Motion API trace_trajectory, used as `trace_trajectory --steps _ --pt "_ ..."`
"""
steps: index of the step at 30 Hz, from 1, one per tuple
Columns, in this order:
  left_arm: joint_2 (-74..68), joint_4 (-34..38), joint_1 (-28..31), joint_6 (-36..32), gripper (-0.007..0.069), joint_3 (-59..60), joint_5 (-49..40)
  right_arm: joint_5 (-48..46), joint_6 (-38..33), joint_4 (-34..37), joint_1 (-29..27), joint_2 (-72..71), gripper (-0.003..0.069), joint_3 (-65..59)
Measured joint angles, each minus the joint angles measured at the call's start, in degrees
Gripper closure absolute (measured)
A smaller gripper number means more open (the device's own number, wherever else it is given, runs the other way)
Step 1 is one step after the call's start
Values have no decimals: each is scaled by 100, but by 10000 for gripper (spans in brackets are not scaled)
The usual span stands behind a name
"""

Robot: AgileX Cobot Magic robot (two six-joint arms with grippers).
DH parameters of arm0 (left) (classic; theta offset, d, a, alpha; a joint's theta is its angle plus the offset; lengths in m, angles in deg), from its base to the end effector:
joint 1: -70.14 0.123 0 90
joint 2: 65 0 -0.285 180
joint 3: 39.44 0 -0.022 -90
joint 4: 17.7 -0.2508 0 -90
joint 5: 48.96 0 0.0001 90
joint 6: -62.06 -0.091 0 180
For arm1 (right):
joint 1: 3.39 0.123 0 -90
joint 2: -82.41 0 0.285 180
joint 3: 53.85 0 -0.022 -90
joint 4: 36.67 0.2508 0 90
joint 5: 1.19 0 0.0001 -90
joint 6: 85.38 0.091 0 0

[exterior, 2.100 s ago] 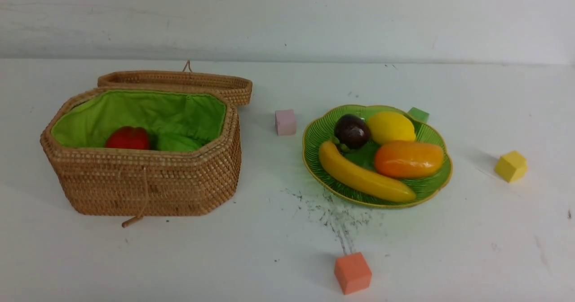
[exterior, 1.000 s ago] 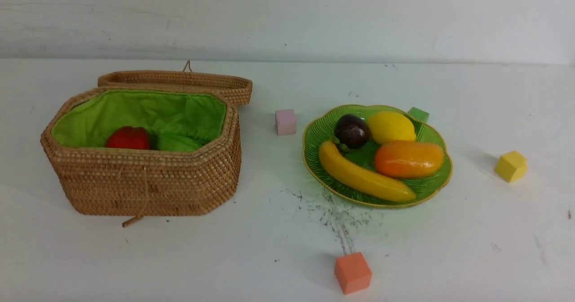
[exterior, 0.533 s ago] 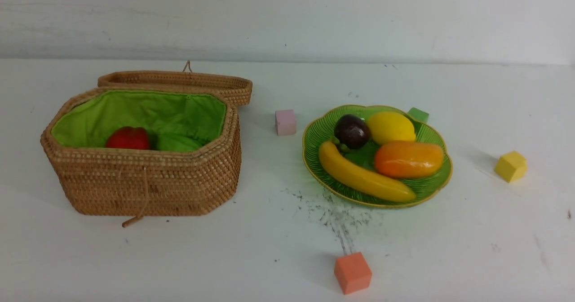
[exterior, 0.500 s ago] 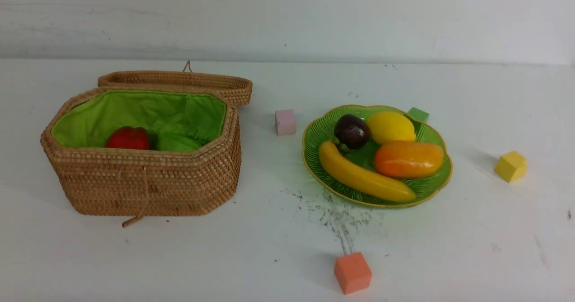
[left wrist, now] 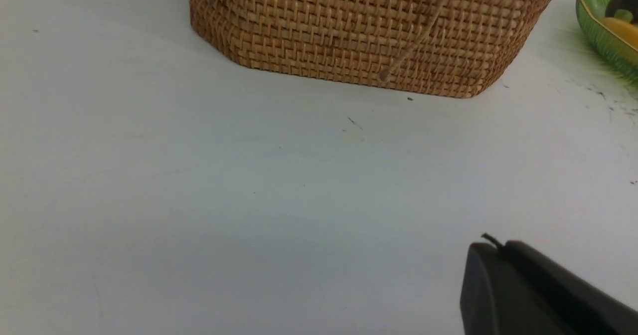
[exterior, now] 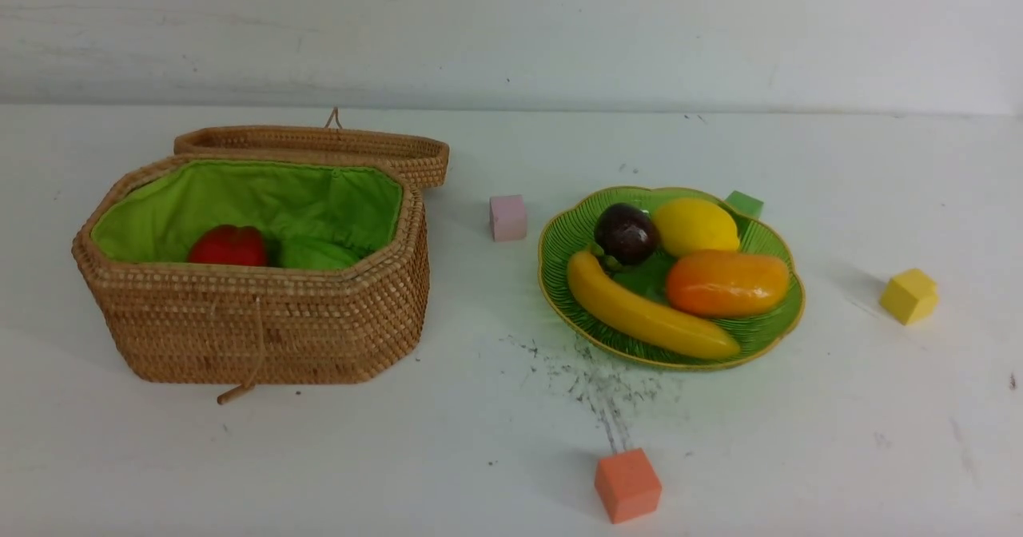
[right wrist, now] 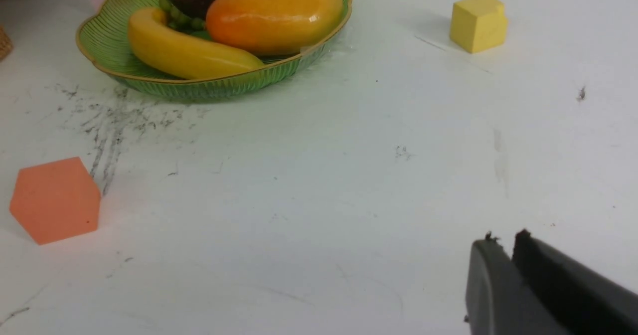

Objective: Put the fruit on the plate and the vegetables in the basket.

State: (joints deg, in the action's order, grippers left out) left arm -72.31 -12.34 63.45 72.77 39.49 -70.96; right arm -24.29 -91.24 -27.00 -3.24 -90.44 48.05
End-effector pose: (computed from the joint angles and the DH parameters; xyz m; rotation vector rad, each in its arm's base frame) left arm 0.0518 -0.0093 0.1692 -0.1248 1.8944 -0.2994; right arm 0.0516 0.0061 0.1729 0.0025 1.8864 0.1004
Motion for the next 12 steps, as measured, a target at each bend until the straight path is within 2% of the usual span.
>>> trace_trajectory --steps 12 --pt "0 7 0 0 636 0 0 0 0 0 0 0 574 0"
